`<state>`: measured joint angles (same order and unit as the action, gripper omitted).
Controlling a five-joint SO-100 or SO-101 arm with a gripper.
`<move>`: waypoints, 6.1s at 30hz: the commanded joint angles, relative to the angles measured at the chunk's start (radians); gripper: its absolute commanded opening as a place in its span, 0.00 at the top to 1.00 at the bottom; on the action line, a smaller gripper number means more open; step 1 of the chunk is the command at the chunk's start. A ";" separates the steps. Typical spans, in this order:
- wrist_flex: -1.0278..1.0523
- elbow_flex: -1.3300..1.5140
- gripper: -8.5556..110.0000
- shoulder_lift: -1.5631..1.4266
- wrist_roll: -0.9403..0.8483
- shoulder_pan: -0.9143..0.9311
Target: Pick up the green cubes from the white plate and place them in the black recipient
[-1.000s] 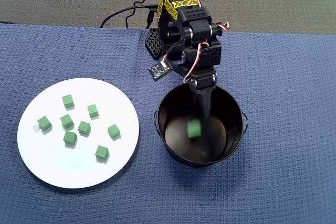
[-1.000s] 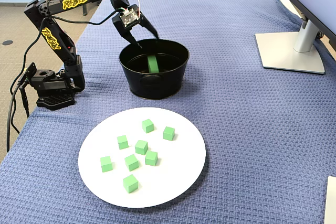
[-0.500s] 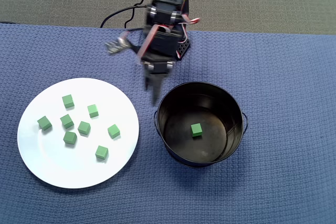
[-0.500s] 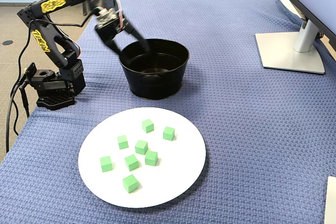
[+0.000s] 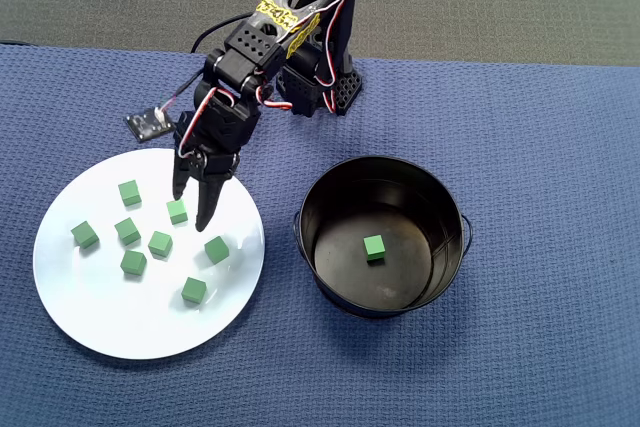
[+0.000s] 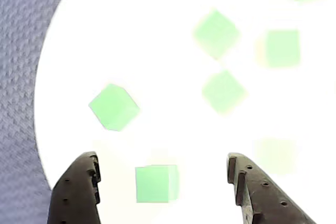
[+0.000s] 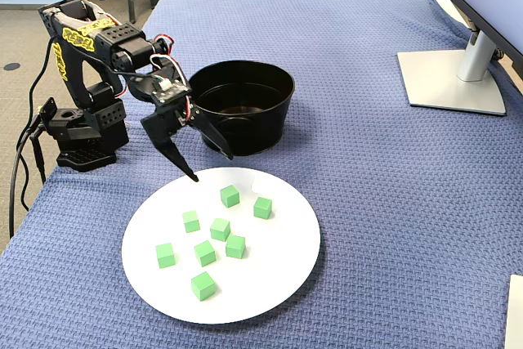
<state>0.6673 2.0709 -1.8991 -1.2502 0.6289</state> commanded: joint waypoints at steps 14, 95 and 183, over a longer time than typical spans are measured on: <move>-0.127 0.015 0.75 0.126 0.011 -0.095; 0.488 -0.089 0.93 -0.545 0.793 -0.305; -0.413 0.268 0.80 0.160 0.011 0.149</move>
<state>0.2991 2.3332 -1.7411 -1.2180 0.7869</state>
